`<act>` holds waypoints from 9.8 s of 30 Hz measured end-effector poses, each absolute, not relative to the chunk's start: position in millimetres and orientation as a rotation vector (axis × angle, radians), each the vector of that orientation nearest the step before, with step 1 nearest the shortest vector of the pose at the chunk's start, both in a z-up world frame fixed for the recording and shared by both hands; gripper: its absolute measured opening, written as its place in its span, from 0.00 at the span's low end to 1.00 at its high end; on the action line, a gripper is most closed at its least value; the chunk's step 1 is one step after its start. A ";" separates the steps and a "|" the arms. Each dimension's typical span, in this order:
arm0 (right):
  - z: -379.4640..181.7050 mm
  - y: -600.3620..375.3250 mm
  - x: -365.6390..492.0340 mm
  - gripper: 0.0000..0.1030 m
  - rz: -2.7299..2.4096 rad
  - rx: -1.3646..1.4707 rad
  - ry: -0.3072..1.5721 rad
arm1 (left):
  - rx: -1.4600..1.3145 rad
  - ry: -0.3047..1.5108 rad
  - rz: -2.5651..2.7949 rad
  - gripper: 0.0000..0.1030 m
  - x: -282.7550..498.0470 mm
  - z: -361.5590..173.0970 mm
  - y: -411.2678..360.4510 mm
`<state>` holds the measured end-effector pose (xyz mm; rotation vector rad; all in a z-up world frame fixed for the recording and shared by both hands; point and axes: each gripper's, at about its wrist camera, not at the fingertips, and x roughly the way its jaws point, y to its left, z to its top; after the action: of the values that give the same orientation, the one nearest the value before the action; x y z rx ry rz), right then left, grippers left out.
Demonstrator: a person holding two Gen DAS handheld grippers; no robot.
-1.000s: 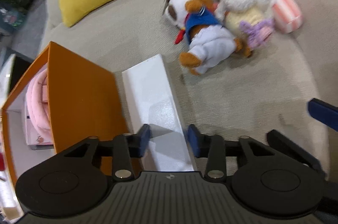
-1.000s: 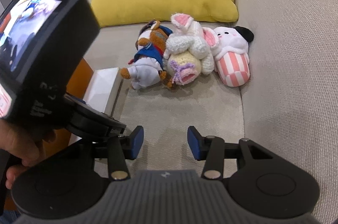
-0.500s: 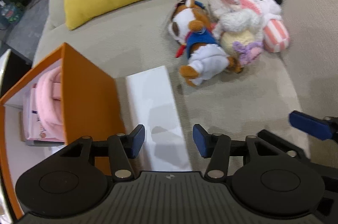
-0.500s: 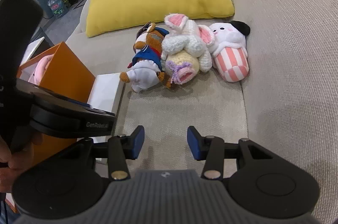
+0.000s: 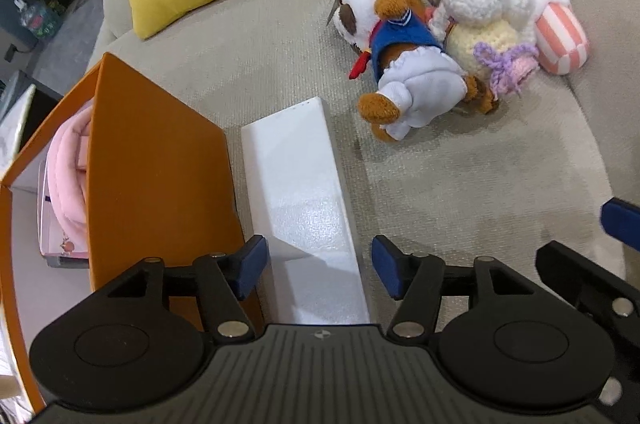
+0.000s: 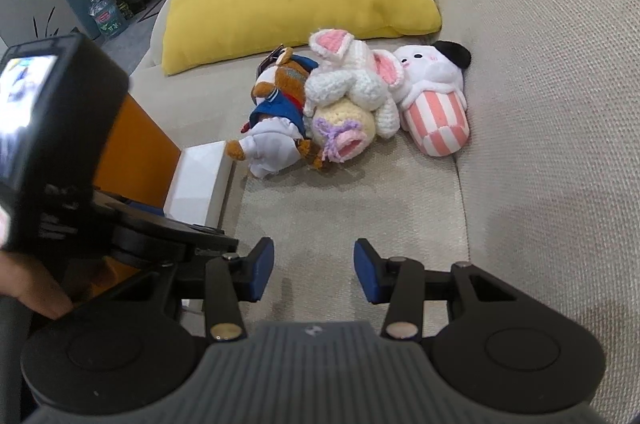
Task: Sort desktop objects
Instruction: 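Close the left tool on the white flat box's edge, then lift the white flat box with the left tool while the right tool grasps the dog keychain, then carry the white flat box into the orange box and open the left tool, then push the white flat box flat inside the orange box with the left tool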
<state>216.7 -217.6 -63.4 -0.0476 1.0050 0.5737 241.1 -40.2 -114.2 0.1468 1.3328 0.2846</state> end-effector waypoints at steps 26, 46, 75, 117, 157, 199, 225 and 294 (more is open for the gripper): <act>-63.7 -219.6 216.0 0.43 0.581 -0.034 1.018 | 0.021 1.293 -0.096 0.31 204.6 -70.8 -35.2; -47.0 -205.4 222.2 0.35 0.647 -0.141 0.903 | -0.080 1.231 -0.172 0.31 210.0 -68.7 19.1; -94.9 -91.4 299.5 0.43 0.708 -0.494 0.828 | -0.126 1.116 -0.217 0.31 237.1 -26.1 65.5; -6.7 -181.5 171.4 0.37 0.723 -0.064 0.933 | 0.271 1.130 -0.369 0.31 106.4 14.6 139.0; -32.4 -141.2 182.5 0.37 0.673 -0.222 1.026 | 0.564 1.193 -0.622 0.31 95.0 -88.1 132.3; -47.2 -150.3 193.4 0.38 0.668 -0.168 1.063 | 0.559 1.200 -0.662 0.20 88.9 -55.9 129.0; -53.6 -170.4 188.4 0.39 0.666 -0.104 1.073 | 0.697 1.229 -0.570 0.55 74.0 -117.5 83.1; -77.0 -194.2 194.2 0.39 0.658 0.005 1.113 | 0.908 1.180 -0.715 0.29 103.4 -101.9 98.6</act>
<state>194.2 -194.2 -77.0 0.0046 1.1127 0.6581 103.4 98.6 -101.9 0.9076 1.1802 -0.7152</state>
